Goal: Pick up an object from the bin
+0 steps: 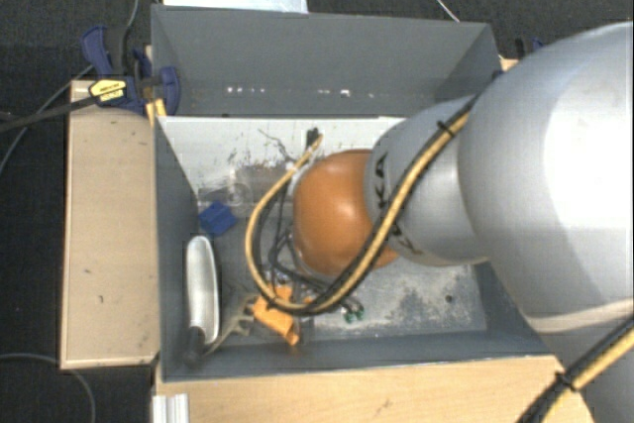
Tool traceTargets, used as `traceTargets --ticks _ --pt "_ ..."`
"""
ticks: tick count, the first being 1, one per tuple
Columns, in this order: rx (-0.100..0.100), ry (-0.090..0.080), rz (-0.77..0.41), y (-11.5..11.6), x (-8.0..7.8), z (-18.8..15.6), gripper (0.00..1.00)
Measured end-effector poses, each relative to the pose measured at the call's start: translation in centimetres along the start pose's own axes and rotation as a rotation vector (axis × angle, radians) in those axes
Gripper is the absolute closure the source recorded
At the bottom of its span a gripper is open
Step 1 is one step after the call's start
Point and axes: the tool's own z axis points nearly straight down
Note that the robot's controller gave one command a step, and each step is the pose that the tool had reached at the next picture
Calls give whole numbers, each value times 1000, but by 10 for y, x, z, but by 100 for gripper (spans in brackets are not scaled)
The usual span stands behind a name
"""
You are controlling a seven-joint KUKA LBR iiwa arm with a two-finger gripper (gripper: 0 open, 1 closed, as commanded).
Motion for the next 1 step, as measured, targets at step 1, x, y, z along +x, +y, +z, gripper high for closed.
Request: traceTargets --ticks 1 --pt "3 7 -76 0 -10 0 100"
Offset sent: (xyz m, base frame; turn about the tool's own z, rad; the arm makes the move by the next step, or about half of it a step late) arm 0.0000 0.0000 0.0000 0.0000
